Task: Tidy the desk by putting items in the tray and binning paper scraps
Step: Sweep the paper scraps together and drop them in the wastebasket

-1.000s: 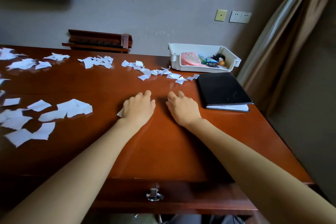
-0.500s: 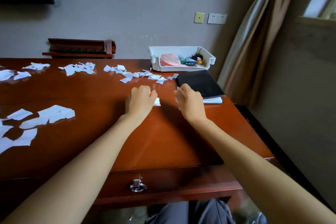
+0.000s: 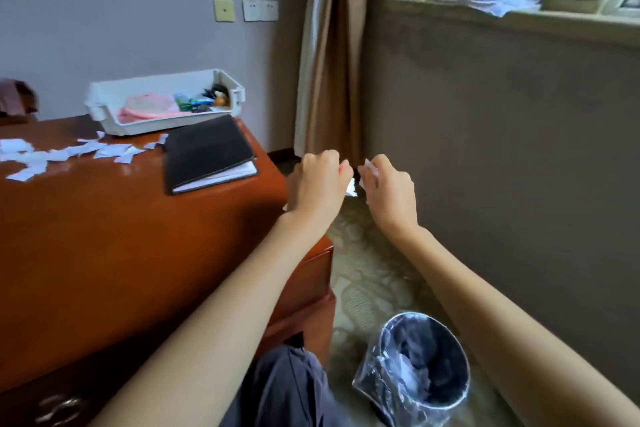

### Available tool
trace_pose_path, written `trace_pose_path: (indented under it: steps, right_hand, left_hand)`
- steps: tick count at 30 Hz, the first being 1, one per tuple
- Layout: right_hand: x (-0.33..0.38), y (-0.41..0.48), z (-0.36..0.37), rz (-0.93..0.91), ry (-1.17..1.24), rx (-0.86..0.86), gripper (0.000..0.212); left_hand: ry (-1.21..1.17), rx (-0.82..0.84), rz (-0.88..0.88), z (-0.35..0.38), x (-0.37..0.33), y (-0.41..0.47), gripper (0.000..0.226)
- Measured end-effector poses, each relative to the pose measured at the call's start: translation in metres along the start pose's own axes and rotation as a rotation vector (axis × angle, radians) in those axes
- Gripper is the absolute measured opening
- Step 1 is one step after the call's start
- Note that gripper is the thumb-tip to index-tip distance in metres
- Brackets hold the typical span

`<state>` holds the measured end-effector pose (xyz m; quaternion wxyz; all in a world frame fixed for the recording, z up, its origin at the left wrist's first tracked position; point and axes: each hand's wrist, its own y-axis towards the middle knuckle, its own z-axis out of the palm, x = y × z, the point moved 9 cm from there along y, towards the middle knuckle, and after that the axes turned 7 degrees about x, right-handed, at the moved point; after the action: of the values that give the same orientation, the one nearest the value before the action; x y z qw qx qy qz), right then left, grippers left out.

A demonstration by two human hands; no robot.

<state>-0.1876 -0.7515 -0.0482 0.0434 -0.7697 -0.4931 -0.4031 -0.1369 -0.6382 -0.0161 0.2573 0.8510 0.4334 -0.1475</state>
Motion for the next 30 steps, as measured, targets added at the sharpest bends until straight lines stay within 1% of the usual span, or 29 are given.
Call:
trace_pose_path:
  steps: [5, 7, 10, 13, 18, 22, 24, 27, 30]
  right_hand:
    - [-0.103, -0.022, -0.038, 0.183, -0.117, 0.018, 0.022]
    - [-0.14, -0.033, -0.045, 0.225, -0.166, 0.035, 0.021]
    - [-0.199, -0.049, -0.04, 0.31, -0.246, 0.102, 0.025]
    - [-0.257, -0.066, -0.022, 0.415, -0.304, 0.183, 0.024]
    - [-0.346, -0.096, 0.026, 0.57, -0.355, 0.324, 0.031]
    - [-0.404, -0.121, 0.063, 0.715, -0.34, 0.43, 0.023]
    - [-0.426, -0.13, 0.082, 0.75, -0.344, 0.495, 0.021]
    - [-0.458, -0.143, 0.11, 0.794, -0.352, 0.591, 0.024]
    - [-0.485, -0.151, 0.138, 0.801, -0.341, 0.654, 0.025]
  left_hand:
    - [-0.001, 0.182, 0.067, 0.091, -0.079, -0.003, 0.033]
    - [-0.001, 0.27, 0.079, 0.134, -0.097, -0.007, 0.033]
    - [0.003, 0.41, 0.084, 0.203, -0.109, -0.018, 0.032]
    - [0.058, 0.55, 0.065, 0.271, -0.104, -0.03, 0.03]
    - [0.158, 0.739, 0.033, 0.364, -0.08, -0.041, 0.029]
    - [0.237, 0.879, 0.003, 0.428, -0.054, -0.052, 0.029]
    - [0.268, 0.937, -0.021, 0.457, -0.04, -0.059, 0.029]
    - [0.291, 1.019, -0.03, 0.496, -0.025, -0.07, 0.029]
    - [0.295, 1.093, -0.062, 0.531, -0.011, -0.083, 0.029]
